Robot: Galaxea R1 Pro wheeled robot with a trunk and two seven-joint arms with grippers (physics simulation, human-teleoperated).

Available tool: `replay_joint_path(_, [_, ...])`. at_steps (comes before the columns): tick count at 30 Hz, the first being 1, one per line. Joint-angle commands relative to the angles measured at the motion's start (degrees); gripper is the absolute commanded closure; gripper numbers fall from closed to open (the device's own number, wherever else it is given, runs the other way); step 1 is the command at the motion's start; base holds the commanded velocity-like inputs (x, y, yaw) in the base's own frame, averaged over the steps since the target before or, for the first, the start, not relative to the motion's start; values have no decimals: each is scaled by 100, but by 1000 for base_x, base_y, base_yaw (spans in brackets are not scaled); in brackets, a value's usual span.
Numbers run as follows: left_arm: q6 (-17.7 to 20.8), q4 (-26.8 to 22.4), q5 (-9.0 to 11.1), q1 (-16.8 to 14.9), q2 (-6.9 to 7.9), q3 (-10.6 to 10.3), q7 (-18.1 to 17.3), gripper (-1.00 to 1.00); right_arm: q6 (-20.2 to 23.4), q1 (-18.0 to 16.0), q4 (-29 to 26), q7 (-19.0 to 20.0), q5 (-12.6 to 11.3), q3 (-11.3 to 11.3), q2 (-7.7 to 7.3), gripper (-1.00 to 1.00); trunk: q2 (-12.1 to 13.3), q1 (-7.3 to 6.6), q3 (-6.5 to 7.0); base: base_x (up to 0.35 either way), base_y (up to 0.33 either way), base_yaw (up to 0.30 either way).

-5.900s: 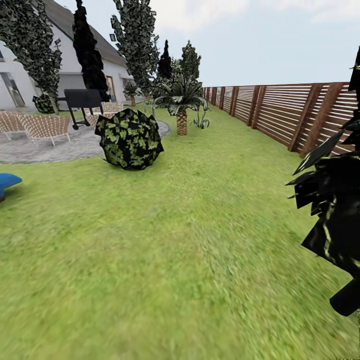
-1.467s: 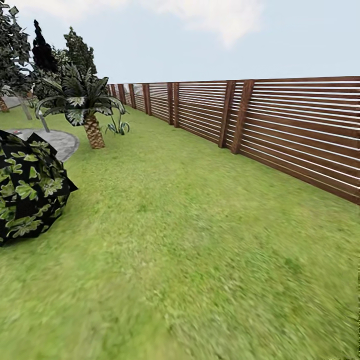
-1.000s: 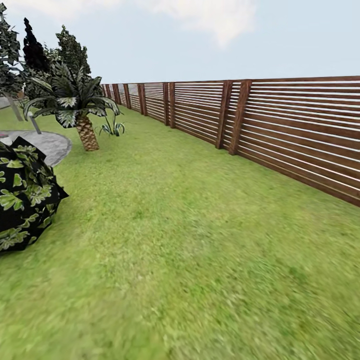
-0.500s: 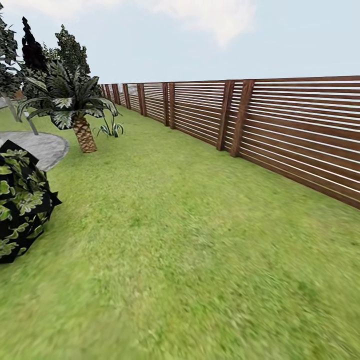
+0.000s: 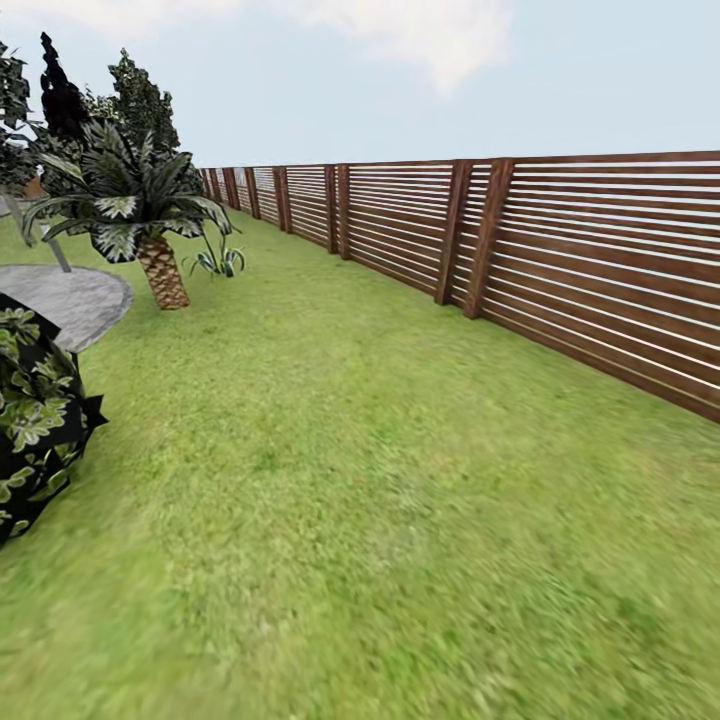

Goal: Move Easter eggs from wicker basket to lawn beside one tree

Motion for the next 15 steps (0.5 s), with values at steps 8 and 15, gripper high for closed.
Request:
replay_joint_path(8, [-1,-5,1,0,-1,1,2,-100,-16,-1,4,0,14,21,-5,-100,-2,3,-4,325,0,0])
replay_joint_path(15, [-2,-5,1,0,-1,-1,2,-100,-16,-1,4,0,14,21,-7,-100,-2,3,-4,325,0,0])
